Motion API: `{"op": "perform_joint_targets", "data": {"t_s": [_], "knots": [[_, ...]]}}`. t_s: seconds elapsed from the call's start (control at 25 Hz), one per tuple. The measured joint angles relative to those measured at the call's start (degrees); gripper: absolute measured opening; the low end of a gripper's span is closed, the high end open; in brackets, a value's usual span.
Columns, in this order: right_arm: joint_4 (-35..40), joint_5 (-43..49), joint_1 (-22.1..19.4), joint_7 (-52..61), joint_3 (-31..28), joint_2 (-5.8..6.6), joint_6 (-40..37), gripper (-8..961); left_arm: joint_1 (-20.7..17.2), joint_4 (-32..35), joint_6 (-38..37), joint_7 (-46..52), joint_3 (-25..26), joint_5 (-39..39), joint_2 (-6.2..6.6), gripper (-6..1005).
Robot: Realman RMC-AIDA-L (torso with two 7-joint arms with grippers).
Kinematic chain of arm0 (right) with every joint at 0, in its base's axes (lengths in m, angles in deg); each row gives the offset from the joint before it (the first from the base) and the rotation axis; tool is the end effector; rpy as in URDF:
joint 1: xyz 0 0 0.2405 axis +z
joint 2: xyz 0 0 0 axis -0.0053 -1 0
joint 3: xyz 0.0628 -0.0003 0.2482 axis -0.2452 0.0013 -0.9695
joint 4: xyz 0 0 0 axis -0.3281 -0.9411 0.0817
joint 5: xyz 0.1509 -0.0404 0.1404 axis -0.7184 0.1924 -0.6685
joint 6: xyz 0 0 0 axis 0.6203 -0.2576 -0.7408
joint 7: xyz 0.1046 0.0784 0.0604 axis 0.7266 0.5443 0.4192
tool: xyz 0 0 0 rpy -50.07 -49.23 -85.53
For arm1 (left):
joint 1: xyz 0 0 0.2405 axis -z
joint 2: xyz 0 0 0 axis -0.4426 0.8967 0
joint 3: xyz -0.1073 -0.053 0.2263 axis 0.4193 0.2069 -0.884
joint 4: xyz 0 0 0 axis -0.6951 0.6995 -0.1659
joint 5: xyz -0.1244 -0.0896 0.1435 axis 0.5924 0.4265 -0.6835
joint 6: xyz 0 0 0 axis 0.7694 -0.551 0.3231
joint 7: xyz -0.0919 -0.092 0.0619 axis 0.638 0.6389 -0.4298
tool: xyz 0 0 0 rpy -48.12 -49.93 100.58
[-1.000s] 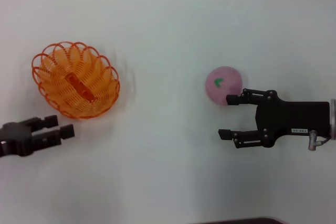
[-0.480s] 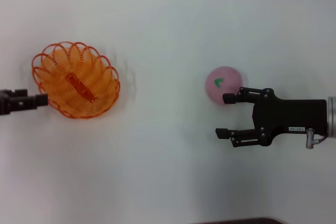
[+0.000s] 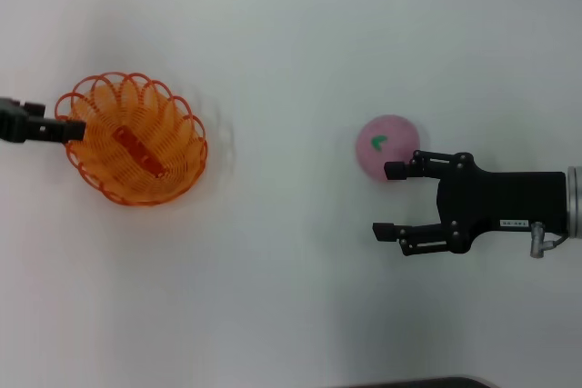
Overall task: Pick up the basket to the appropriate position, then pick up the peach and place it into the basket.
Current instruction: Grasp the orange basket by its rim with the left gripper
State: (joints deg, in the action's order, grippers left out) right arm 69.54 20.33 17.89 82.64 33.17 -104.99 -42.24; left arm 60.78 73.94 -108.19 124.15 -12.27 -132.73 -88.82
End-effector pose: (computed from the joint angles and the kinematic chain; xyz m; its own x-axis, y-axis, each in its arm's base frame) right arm 0.3104 0.2559 -0.0327 0.8705 -0.2505 -0.4237 -0.3434 -0.9258 -0.1581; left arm -0.2968 0.3540 0.0635 0.6545 0.7332 0.1846 0.7463 -0.5874 -0.3131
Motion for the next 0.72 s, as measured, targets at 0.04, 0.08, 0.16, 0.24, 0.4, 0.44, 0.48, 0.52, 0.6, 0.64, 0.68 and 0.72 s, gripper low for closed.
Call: {"op": "perform_joint_targets", "data": {"t_s": [0.04, 0.08, 0.16, 0.24, 0.4, 0.44, 0.48, 0.52, 0.6, 0.64, 0.68, 0.72], "knots": [[0.0, 0.0, 0.0, 0.0, 0.0, 0.00, 0.0, 884, 0.7, 0.1, 1.2, 0.6, -1.4, -0.4, 0.00, 820], [0.0, 0.0, 0.0, 0.0, 0.0, 0.00, 0.0, 884, 1.5, 0.2, 2.7, 1.3, -3.1, -1.0, 0.00, 820], [0.2, 0.0, 0.0, 0.0, 0.0, -0.04, -0.1, 884, 2.5, 0.2, 4.4, 2.1, -5.2, -1.9, 0.00, 820], [0.3, 0.0, 0.0, 0.1, 0.0, -0.08, -0.1, 885, 4.2, 0.3, 6.0, 2.9, -7.8, -3.3, -0.03, 820], [0.3, 0.1, 0.0, 0.1, 0.0, -0.08, -0.1, 885, 6.4, 0.3, 7.8, 3.8, -10.9, -5.7, -0.30, 820], [0.3, 0.1, 0.0, 0.1, 0.0, -0.08, -0.1, 885, 7.2, 0.3, 8.5, 4.1, -11.9, -6.6, -0.37, 820], [0.3, 0.1, 0.0, 0.1, 0.0, -0.09, -0.1, 884, 7.9, 0.3, 8.9, 4.3, -12.8, -7.2, -0.38, 820], [0.3, 0.1, 0.1, 0.1, 0.0, -0.09, -0.1, 884, 8.5, 0.3, 9.2, 4.3, -13.7, -7.8, -0.38, 820], [0.3, 0.1, 0.2, 0.1, 0.0, -0.09, -0.1, 883, 9.8, 0.3, 9.3, 4.2, -16.2, -9.2, -0.32, 820], [0.3, 0.1, 0.3, 0.1, 0.1, -0.11, -0.1, 882, 10.6, 0.3, 9.3, 4.1, -17.9, -10.1, -0.23, 820], [0.3, 0.1, 0.4, 0.1, 0.2, -0.14, -0.1, 882, 11.3, 0.3, 9.3, 4.1, -19.2, -11.2, -0.18, 820], [0.4, 0.1, 0.5, 0.2, 0.3, -0.16, -0.1, 881, 11.9, 0.3, 9.3, 4.1, -20.2, -12.2, -0.17, 820]]}}
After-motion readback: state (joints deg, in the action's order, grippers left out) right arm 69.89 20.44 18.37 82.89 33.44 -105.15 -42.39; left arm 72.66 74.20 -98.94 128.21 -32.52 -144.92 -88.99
